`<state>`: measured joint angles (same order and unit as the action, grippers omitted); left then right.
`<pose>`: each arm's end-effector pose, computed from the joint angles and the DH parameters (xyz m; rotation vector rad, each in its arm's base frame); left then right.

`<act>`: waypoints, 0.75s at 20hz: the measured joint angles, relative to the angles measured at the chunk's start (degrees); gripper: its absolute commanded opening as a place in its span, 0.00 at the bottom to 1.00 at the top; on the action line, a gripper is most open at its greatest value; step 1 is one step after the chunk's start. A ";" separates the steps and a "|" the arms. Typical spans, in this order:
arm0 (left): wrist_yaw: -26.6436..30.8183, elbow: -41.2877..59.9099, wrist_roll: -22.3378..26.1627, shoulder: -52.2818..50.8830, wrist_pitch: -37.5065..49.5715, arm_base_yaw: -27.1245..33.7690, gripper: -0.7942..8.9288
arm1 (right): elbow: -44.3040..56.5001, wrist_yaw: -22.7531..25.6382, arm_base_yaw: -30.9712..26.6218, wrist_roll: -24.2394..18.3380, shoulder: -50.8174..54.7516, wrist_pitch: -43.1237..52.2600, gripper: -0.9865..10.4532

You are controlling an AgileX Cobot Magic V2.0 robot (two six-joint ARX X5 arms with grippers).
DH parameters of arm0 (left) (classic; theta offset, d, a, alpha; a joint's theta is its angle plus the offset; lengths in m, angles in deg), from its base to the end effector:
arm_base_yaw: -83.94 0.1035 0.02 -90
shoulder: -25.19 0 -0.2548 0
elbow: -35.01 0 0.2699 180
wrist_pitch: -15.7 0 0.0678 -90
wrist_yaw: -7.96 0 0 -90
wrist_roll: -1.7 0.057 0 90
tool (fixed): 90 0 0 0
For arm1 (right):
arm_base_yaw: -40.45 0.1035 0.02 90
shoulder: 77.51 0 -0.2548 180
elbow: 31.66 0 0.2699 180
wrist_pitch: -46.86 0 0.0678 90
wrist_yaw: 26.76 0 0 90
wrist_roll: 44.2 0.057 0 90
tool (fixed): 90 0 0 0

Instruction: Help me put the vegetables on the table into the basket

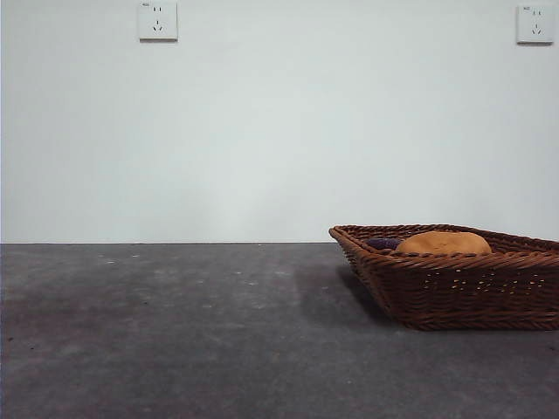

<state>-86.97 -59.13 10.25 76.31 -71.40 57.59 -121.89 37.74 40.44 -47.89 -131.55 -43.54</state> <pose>0.1295 -0.0696 0.3993 0.2831 0.7262 -0.5756 0.1579 0.0245 0.3724 0.1518 0.9154 0.4403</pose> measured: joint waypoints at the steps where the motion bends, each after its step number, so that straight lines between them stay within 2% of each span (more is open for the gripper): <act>1: 0.02 0.00 0.00 0.00 0.00 0.00 0.08 | 0.00 0.00 0.00 -0.22 0.92 0.00 0.08; 7: 0.02 0.00 0.00 0.04 -0.02 0.00 0.08 | 0.00 0.00 0.00 -0.37 2.12 0.00 0.08; 11: 0.02 0.00 0.00 0.39 -0.02 0.00 0.08 | 0.00 0.28 0.00 1.36 1.27 0.00 0.09; 15: 0.02 0.00 0.00 1.84 -0.02 0.00 0.08 | 0.00 4.13 0.00 1.57 -1.46 -0.02 0.09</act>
<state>-86.95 -59.13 10.25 78.14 -71.42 57.59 -121.89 41.87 40.44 -46.31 -133.01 -43.56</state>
